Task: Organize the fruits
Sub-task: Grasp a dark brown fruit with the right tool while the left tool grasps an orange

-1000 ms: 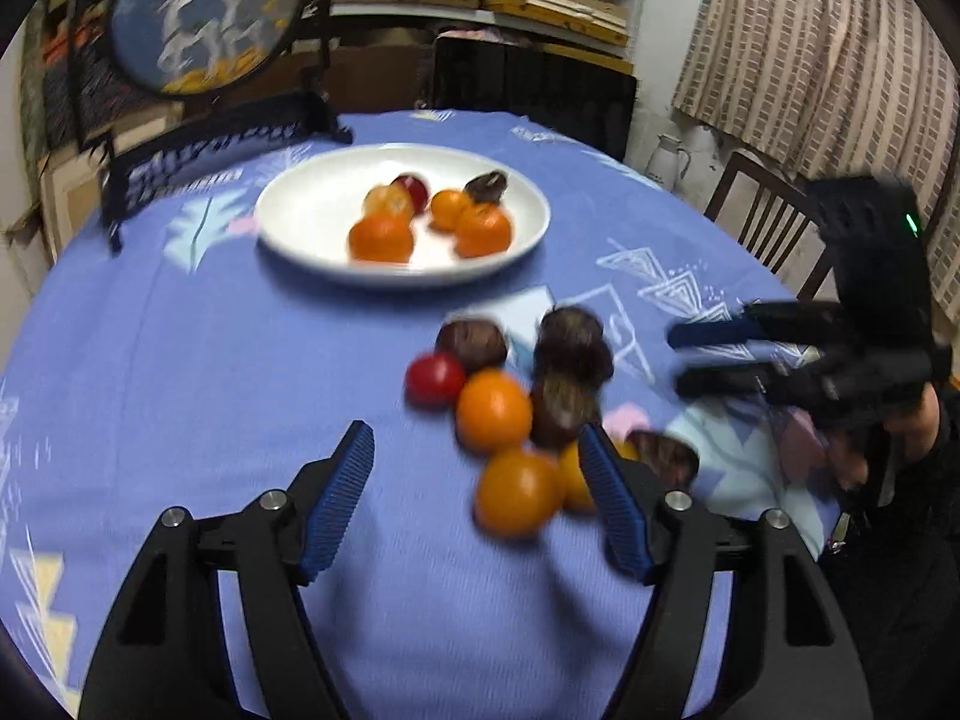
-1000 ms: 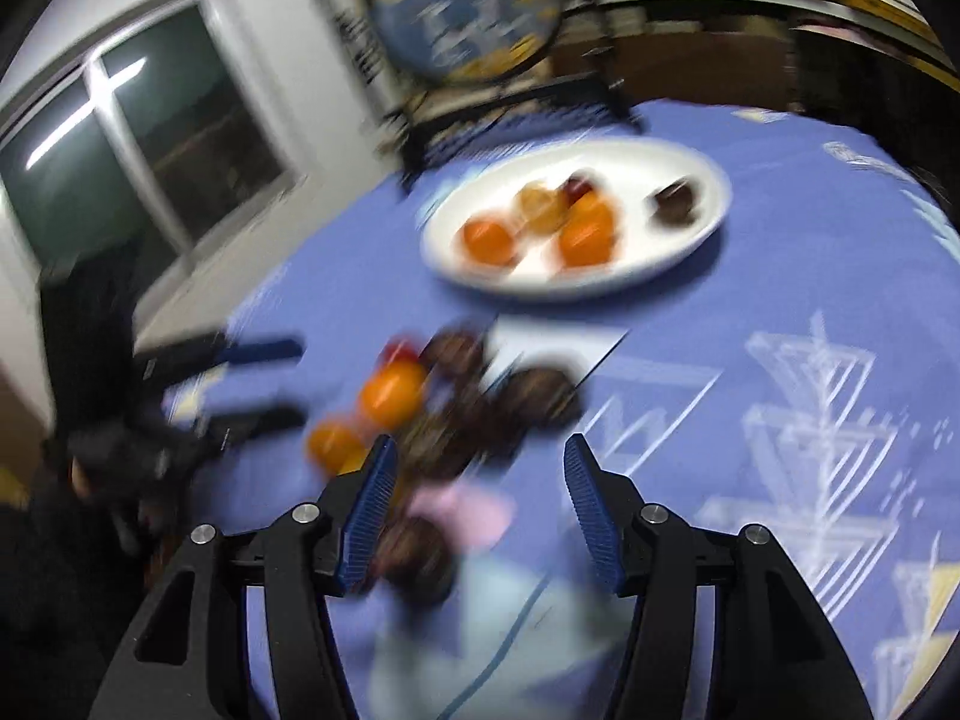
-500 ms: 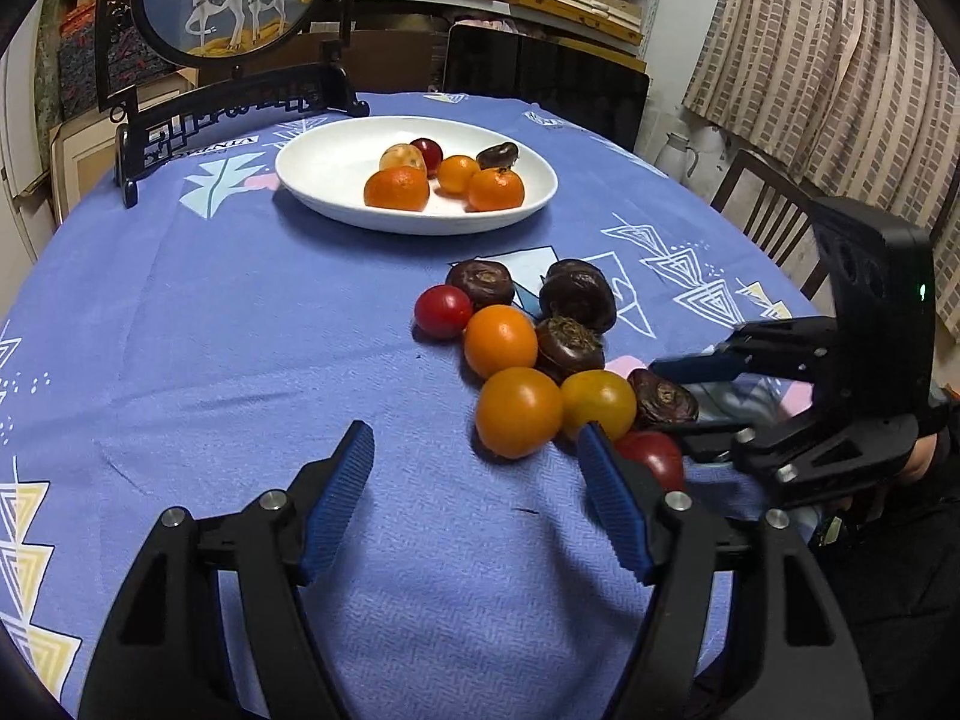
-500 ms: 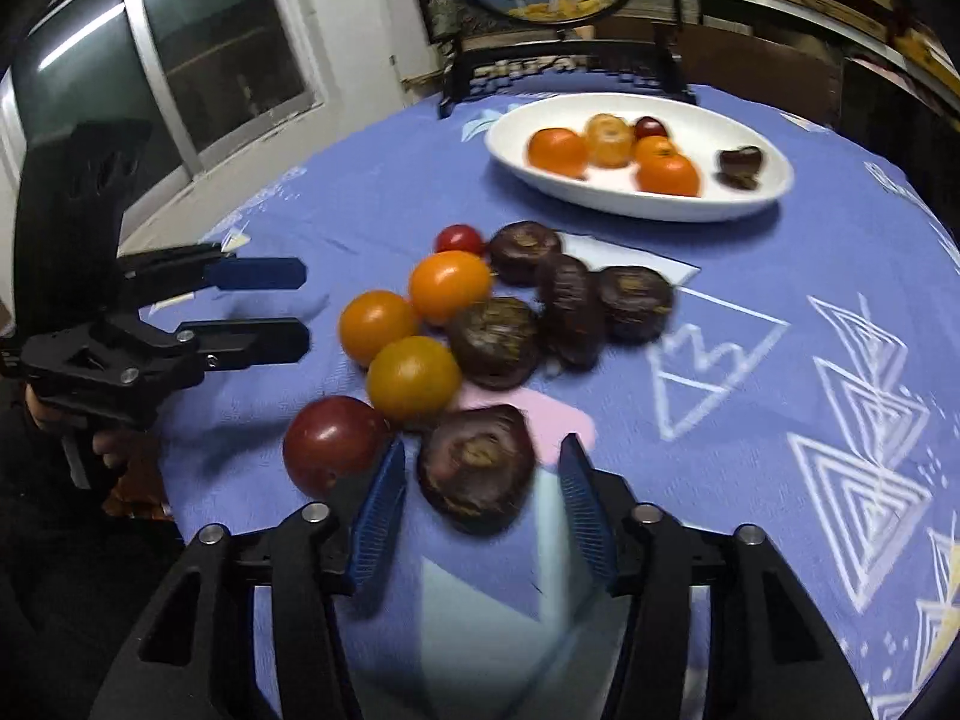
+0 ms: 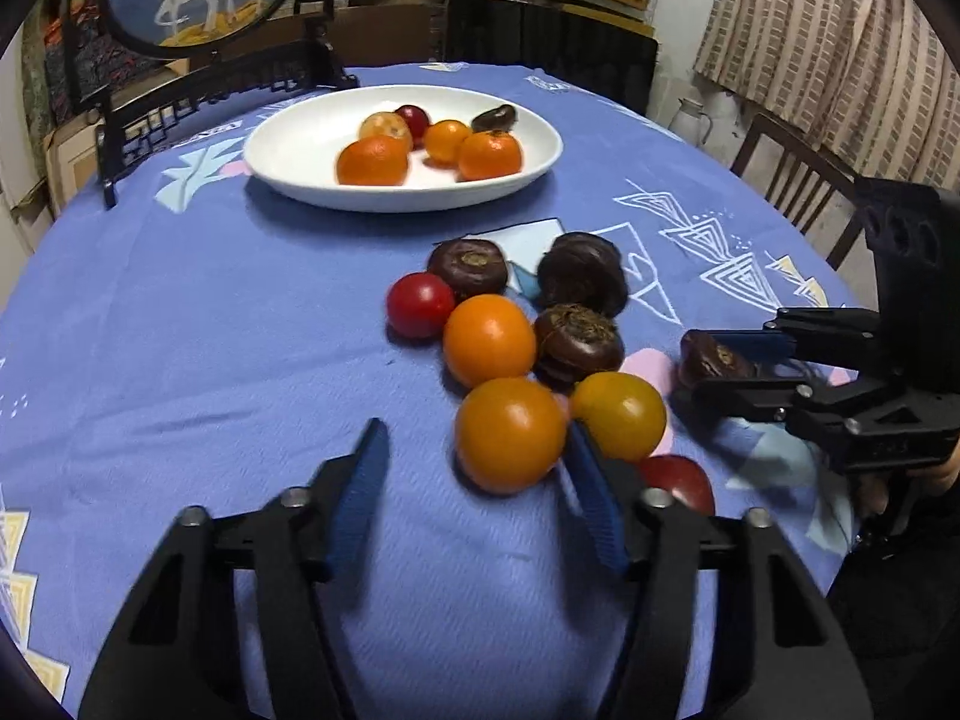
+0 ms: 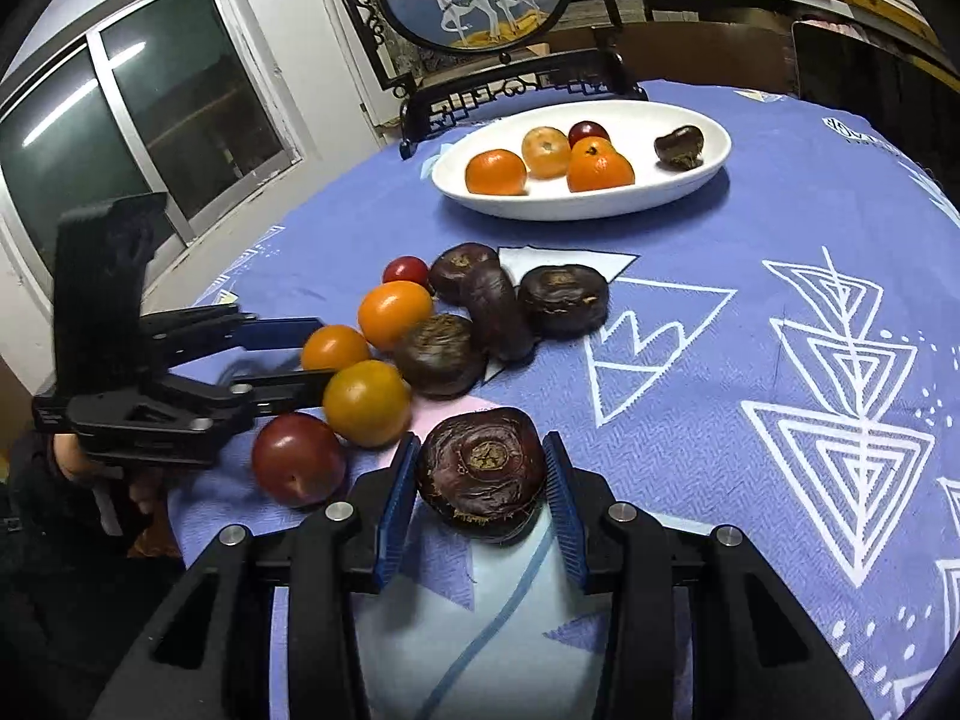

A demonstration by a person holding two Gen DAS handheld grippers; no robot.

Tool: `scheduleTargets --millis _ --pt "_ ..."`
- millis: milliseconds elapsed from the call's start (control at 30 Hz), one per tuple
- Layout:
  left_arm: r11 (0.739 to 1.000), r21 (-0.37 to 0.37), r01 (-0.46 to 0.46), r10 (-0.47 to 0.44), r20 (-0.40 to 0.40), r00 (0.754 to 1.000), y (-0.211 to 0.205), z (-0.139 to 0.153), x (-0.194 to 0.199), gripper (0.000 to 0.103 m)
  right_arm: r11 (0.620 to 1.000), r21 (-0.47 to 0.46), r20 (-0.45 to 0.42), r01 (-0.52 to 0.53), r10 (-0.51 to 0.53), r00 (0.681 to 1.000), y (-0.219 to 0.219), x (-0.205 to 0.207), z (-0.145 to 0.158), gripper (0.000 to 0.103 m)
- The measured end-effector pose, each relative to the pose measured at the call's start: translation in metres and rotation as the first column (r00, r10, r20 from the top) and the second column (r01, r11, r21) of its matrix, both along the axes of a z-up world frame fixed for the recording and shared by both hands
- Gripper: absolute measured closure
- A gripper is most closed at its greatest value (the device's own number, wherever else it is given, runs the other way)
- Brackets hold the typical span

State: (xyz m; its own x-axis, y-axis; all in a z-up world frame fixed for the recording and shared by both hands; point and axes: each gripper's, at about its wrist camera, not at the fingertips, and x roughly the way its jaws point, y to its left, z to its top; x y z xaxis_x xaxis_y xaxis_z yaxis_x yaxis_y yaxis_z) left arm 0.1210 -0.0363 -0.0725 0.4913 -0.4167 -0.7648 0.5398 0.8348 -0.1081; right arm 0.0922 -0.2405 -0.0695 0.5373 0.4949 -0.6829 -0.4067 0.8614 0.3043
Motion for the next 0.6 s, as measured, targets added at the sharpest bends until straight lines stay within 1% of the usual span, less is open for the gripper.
scheduleTargets --millis 33,67,200,367,467,533,600 --pt "1.000 -0.009 -0.001 0.001 -0.008 1.000 -0.001 0.000 0.000 0.068 1.000 0.005 0.003 -0.002 0.002 1.000 0.000 -0.001 0.000 0.061" --pt "1.000 -0.011 -0.007 0.007 -0.001 1.000 -0.002 0.001 0.000 0.068 1.000 0.011 0.005 -0.002 0.002 1.000 -0.001 -0.001 0.001 0.061" --pt "0.999 -0.045 0.017 -0.016 0.027 1.000 0.000 0.011 -0.012 0.068 0.999 0.041 0.004 0.003 -0.004 1.000 -0.008 -0.003 0.003 0.061" --pt "0.993 -0.116 -0.017 0.026 0.076 0.997 0.014 0.036 -0.016 0.068 0.998 0.064 0.006 0.005 -0.005 1.000 -0.012 0.000 0.017 0.061" --pt "0.988 -0.146 -0.044 0.061 0.110 0.992 0.022 0.054 -0.005 0.068 0.996 0.084 0.016 0.001 -0.003 1.000 -0.017 0.010 0.037 0.061" --pt "0.986 -0.154 -0.056 0.075 0.122 0.990 0.024 0.064 0.011 0.068 0.996 0.089 0.015 0.015 -0.017 1.000 -0.022 0.023 0.050 0.061" --pt "0.985 -0.157 -0.067 0.088 0.134 0.987 0.023 0.072 0.031 0.068 0.994 0.102 0.001 0.050 -0.051 0.999 -0.030 0.039 0.065 0.061"
